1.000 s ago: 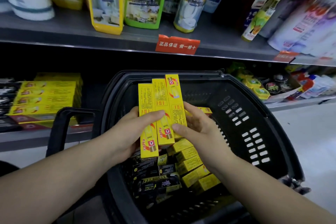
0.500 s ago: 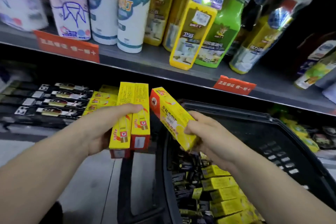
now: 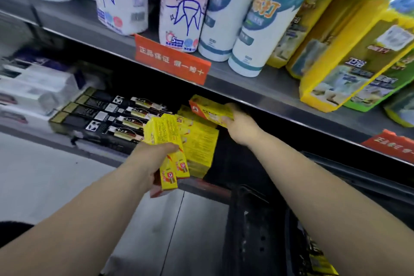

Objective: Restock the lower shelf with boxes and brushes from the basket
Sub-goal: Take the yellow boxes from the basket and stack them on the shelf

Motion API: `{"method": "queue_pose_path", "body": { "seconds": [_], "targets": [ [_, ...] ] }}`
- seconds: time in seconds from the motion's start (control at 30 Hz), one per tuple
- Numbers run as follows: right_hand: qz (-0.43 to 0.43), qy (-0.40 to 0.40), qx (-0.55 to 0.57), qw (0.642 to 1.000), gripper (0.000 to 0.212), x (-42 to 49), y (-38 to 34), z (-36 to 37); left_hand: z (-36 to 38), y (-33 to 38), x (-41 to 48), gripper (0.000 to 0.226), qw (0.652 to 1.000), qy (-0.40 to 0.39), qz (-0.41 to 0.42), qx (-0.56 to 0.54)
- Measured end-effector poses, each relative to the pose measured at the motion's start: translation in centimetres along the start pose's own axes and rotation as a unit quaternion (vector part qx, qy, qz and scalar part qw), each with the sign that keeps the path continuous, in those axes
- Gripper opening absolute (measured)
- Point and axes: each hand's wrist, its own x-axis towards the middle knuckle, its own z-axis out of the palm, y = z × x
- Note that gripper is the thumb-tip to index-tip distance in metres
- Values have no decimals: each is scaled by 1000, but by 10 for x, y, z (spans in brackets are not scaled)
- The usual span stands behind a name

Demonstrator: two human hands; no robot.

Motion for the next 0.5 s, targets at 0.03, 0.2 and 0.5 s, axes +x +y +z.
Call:
{"method": "queue_pose_path", "body": {
  "seconds": [0.03, 0.2, 0.5],
  "targets": [
    [0, -22, -8, 1000, 48, 11, 0, 5, 2, -1, 3, 28, 1000, -4, -10, -7],
    [16, -77, 21, 997, 45, 58, 4, 30, 11, 3, 19, 30, 996, -44, -64, -51],
    [43, -148, 45, 987, 42, 85, 23, 67, 20, 2, 42, 15, 991, -18, -81, -108]
  ]
}}
